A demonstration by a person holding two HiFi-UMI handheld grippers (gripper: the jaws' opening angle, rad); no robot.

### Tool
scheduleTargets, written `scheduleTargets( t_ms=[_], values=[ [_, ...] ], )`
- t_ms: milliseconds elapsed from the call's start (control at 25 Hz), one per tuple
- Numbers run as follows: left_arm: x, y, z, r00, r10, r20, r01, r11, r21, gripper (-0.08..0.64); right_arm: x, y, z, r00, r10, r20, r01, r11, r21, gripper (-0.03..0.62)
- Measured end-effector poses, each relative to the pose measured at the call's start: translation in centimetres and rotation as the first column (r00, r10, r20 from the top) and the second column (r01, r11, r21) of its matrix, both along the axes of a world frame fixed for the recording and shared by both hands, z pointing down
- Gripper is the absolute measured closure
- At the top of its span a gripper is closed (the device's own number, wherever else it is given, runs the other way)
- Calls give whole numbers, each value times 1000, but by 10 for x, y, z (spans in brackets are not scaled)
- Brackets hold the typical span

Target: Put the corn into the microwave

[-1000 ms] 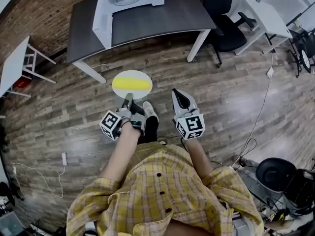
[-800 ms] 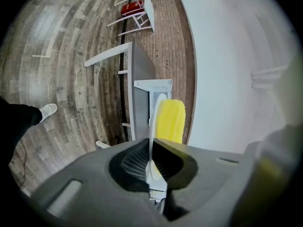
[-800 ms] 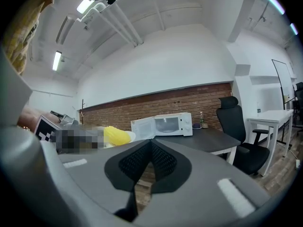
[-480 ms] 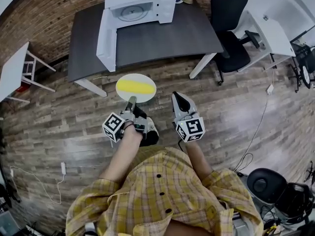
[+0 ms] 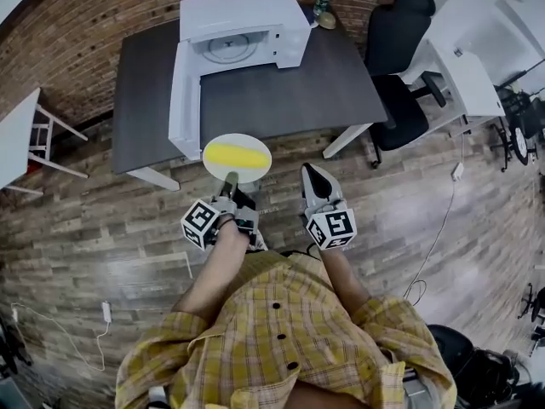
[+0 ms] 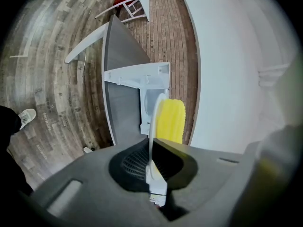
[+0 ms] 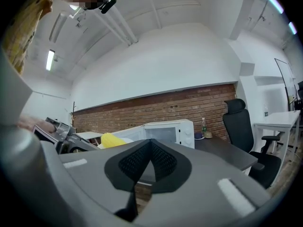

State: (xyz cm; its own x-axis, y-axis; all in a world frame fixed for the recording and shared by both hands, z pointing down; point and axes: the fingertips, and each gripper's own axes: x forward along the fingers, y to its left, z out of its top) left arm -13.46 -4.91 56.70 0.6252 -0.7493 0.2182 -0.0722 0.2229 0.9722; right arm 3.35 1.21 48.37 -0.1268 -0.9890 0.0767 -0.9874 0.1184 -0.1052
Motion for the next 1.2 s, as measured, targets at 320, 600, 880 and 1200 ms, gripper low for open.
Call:
scheduleTargets(
  t_ms=[320,600,880,1200],
  values=[
    [11,-32,-4,1000,-12,-10,12,1000,-3,548,13,-35,-4,1000,21,-8,-21,1000,-11,597],
    [20,-52,3,1000,-24,-8,24,1000,-11,548,15,-64,0,1000,-13,-20,12,1000,-9,597],
    [42,-88,7,998,-64,-8,64,998,-9,546,37,-106,5,999,-35,-12,35,999,15,597],
    [70,-140,12,992,-128,-11,128,992,-7,546,69,-168,12,996,-92,5,92,996,21,597]
  ],
)
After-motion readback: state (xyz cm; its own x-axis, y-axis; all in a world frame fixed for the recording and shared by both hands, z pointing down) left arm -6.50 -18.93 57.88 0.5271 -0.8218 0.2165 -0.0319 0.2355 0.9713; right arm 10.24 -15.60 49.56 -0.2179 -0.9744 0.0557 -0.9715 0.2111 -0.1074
